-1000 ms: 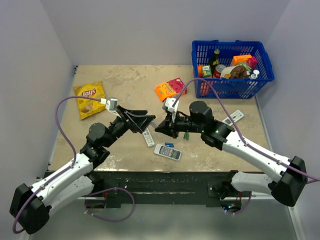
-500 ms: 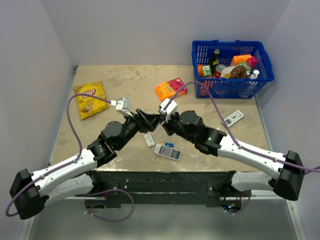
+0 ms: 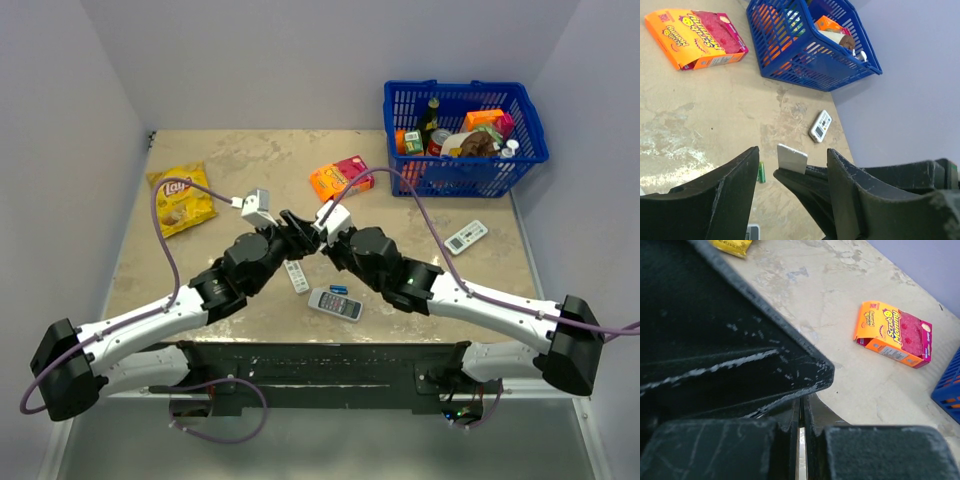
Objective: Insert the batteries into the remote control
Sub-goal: Adjust the battery cover.
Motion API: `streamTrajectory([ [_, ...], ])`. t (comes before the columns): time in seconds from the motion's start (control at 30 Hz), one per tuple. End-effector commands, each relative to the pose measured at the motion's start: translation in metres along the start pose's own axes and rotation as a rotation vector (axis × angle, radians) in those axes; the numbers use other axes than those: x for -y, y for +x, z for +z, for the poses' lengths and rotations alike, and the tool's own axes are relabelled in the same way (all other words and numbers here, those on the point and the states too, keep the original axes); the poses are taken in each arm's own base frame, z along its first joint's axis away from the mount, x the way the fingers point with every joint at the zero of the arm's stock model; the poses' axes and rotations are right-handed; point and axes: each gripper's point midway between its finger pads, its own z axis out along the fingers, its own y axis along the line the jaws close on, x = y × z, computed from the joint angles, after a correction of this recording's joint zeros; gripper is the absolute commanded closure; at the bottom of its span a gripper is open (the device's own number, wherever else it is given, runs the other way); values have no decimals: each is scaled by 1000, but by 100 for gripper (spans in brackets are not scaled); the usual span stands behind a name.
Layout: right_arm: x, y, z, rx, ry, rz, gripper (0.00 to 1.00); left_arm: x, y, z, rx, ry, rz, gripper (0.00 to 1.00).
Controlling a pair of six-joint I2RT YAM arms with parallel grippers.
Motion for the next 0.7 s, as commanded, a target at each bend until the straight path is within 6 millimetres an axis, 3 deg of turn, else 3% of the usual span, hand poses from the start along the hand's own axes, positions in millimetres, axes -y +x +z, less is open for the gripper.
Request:
streamTrajectory([
  [0.0,4,-9,1,85,42,-74,100,15,-15,1,11,-39,-100,39],
  [0.1,5,-7,0,103,52,-123,100,20,-21,-3,-16,-86,-154,40],
  [0.3,15,-9,-2,169,105,-210,100,9,-32,-19,-100,-189,-187,40],
  [0.37,16,-10,-3,194,118,-223,100,12,-26,-22,-173,-147,-229,44],
  [0.47,18,-11,-3,220,132,-262,100,-3,-20,-21,-250,-145,-313,49],
  [0.67,17,-9,-2,231,139,-295,100,6,-21,-25,-264,-111,-351,51],
])
